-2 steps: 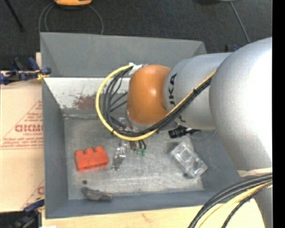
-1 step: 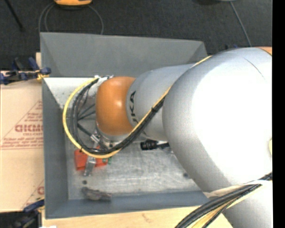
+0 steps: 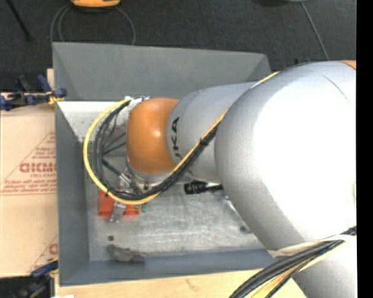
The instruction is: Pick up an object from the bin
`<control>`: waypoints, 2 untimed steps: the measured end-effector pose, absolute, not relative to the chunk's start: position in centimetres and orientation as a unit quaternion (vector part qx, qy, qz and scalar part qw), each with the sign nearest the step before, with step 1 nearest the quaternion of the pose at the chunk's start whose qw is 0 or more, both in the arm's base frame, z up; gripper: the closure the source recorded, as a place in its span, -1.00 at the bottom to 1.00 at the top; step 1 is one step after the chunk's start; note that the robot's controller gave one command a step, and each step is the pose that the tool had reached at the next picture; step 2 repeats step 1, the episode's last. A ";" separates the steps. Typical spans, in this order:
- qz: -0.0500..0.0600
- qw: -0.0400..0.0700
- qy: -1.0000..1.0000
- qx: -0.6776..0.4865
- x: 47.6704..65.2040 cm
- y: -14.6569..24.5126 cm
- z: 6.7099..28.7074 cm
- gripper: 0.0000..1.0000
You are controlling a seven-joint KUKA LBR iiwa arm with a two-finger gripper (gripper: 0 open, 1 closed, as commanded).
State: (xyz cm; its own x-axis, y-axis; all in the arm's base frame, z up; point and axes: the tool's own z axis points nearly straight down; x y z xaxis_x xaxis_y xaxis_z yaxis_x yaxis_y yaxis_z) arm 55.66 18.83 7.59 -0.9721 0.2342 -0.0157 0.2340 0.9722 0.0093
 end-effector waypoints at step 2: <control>0.003 0.005 0.996 0.094 56.9 19.0 23.1 1.00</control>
Offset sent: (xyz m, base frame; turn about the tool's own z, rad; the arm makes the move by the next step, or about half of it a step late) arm 0.0101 0.0005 0.1492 -0.0480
